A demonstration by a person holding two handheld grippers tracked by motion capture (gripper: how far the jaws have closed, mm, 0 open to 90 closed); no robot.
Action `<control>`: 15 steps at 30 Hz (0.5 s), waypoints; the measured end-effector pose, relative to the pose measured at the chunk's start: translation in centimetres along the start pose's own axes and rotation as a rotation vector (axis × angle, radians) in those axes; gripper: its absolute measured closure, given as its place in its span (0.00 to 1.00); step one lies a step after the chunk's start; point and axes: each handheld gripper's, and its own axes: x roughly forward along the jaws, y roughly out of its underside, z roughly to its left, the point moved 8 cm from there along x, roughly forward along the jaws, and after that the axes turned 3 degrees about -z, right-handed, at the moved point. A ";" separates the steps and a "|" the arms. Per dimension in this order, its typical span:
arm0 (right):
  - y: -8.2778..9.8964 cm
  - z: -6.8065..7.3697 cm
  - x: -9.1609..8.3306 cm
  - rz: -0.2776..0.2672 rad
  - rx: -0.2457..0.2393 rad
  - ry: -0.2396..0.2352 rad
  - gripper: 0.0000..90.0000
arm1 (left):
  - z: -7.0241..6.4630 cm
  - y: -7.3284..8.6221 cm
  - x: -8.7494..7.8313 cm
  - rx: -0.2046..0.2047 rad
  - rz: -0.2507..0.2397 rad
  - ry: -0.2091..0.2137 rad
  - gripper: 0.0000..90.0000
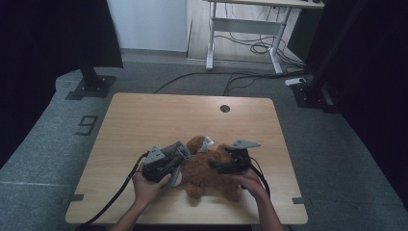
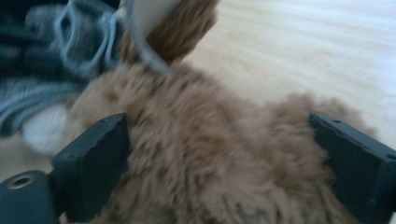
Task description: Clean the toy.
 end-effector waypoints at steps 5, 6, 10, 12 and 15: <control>1.8 0.7 -0.8 -0.021 -0.035 -0.005 0.15 | -0.8 0.3 -0.5 0.010 -0.007 0.011 0.86; 2.1 0.8 -0.8 -0.018 -0.037 -0.007 0.16 | -1.0 0.2 -0.6 0.004 -0.007 0.019 0.86; 2.5 0.8 -1.0 -0.016 -0.048 0.003 0.22 | -1.7 -1.1 -1.1 -0.030 -0.020 0.057 0.85; 2.6 0.8 -1.1 -0.019 -0.050 0.010 0.24 | -2.5 -2.2 -1.2 -0.019 -0.032 0.078 0.85; 2.6 0.7 -1.1 -0.023 -0.052 0.013 0.24 | -4.7 -3.8 -0.3 0.023 -0.034 0.126 0.85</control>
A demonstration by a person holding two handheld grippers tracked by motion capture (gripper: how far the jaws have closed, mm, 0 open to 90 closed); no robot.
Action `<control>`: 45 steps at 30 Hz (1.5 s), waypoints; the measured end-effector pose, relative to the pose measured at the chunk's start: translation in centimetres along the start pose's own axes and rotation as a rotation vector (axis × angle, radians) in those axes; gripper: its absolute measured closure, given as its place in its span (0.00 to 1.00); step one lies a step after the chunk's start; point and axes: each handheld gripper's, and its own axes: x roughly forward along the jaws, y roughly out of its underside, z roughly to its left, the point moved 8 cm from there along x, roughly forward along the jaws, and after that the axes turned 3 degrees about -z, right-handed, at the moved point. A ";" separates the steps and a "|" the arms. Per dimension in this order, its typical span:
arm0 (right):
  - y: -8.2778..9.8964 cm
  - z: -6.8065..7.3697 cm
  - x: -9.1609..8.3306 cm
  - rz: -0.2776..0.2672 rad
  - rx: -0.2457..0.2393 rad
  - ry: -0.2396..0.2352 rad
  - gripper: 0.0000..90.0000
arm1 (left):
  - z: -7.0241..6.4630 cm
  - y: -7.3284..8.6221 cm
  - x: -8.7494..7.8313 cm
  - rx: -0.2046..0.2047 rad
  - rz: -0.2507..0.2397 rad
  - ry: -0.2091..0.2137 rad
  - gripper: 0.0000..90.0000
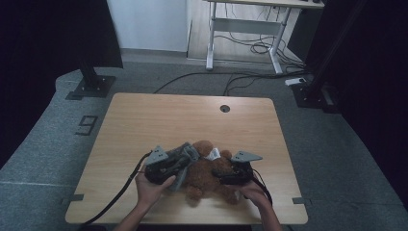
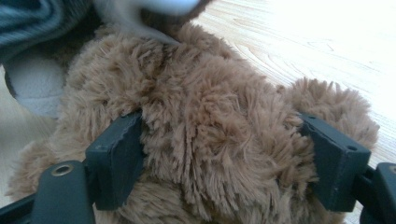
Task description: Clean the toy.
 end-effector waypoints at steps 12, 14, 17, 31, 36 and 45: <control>0.2 -0.4 0.3 -0.008 0.002 0.037 0.27 | -1.0 0.4 6.7 0.075 0.115 -0.033 0.85; 0.2 -0.4 0.3 -0.008 0.001 0.037 0.27 | -0.8 0.5 5.9 0.100 0.126 -0.056 0.85; 0.2 -0.5 0.3 -0.008 0.009 0.037 0.28 | 0.3 0.8 4.3 0.090 0.126 -0.078 0.85; 0.2 -0.1 0.4 -0.019 0.010 0.024 0.28 | 6.2 2.0 -4.3 -0.031 0.019 -0.167 0.85; 0.1 -0.2 0.4 -0.023 0.011 0.028 0.29 | 8.7 2.8 -5.9 -0.069 0.011 -0.234 0.84; 0.2 -0.2 0.4 -0.026 0.009 0.030 0.28 | 9.7 2.3 -6.6 -0.121 0.002 -0.236 0.84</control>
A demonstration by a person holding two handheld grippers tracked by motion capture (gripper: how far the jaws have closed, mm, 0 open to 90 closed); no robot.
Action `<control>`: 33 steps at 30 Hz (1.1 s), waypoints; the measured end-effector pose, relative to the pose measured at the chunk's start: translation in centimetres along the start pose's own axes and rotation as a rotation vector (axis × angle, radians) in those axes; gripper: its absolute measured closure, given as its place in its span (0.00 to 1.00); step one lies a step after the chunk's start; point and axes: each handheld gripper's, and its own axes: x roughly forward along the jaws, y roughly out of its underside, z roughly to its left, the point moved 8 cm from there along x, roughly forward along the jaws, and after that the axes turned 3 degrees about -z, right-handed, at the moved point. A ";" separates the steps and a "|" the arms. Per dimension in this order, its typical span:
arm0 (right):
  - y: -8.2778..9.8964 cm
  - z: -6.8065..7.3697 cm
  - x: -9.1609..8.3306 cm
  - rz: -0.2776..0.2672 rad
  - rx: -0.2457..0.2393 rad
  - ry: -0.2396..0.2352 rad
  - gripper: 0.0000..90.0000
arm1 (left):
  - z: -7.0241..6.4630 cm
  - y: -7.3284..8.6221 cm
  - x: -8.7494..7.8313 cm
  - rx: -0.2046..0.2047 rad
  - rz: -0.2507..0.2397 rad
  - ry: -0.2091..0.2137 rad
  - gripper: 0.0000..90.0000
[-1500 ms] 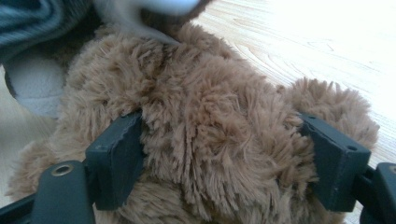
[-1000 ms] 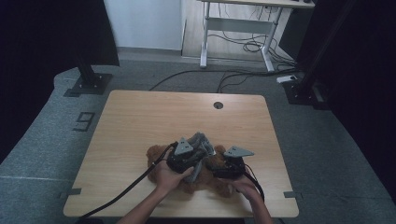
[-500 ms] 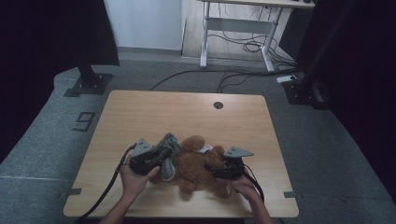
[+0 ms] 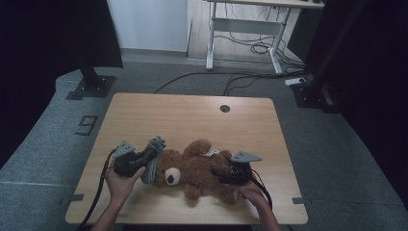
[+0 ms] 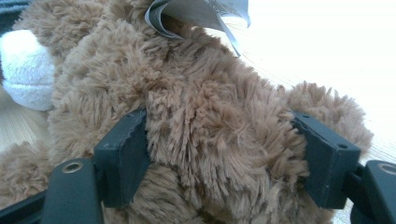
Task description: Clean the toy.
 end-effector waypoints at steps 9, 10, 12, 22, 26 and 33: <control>0.1 0.0 0.0 0.000 0.001 -0.003 0.28 | -9.6 -2.3 4.7 0.149 0.028 0.176 0.84; 0.1 0.0 0.0 -0.001 0.001 -0.003 0.28 | -10.6 -2.5 5.4 0.167 0.030 0.189 0.84; 0.1 0.0 0.0 -0.001 0.001 -0.003 0.28 | -12.4 -2.6 6.8 0.181 0.035 0.222 0.84; 0.2 -0.1 0.0 -0.001 0.004 0.000 0.28 | -14.6 -0.9 11.2 0.213 0.128 0.234 0.85; 0.1 -0.1 0.1 -0.001 0.007 0.000 0.28 | -13.9 -1.0 10.3 0.254 0.133 0.194 0.85; 0.1 -0.1 0.0 -0.003 0.012 -0.003 0.28 | -10.1 -0.8 7.4 0.250 0.115 0.105 0.84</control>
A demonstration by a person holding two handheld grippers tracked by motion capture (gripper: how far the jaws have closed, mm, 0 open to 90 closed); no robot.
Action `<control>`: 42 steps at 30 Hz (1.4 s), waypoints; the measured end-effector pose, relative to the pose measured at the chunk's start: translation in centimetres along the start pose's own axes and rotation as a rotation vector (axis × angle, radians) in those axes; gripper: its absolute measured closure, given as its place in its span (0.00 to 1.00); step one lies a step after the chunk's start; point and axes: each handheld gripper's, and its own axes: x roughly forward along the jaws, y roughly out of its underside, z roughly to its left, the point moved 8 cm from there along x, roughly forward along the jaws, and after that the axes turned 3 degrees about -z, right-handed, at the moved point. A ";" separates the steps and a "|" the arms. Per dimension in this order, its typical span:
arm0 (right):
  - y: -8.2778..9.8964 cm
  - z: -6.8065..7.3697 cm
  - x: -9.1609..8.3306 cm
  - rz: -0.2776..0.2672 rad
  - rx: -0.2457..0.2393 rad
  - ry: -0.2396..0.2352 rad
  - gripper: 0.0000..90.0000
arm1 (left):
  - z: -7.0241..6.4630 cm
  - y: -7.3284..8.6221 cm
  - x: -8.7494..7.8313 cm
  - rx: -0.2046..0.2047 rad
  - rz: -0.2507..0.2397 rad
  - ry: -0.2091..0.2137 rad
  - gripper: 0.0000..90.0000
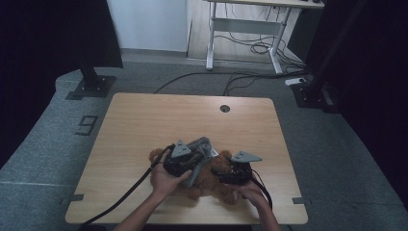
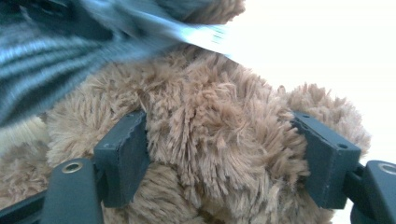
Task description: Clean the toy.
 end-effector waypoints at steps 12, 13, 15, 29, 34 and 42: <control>0.0 0.0 0.0 -0.007 0.004 -0.001 0.28 | 7.0 3.7 -7.2 -0.151 -0.084 -0.106 0.84; 0.0 0.0 0.0 -0.008 0.004 0.000 0.28 | 7.5 4.2 -7.5 -0.165 -0.083 -0.114 0.84; 0.0 0.0 0.1 -0.009 0.005 0.001 0.28 | 8.5 5.1 -7.9 -0.191 -0.079 -0.129 0.84; 0.0 0.0 0.0 -0.009 0.002 0.003 0.28 | 6.8 0.0 -6.2 -0.142 -0.113 -0.079 0.84; 0.0 0.1 -0.1 -0.013 -0.002 0.002 0.28 | 6.1 -1.7 -2.4 -0.140 -0.041 -0.043 0.84; -0.7 0.1 -1.3 -0.050 0.030 0.013 0.26 | 5.8 1.4 -0.7 -0.169 0.025 -0.013 0.84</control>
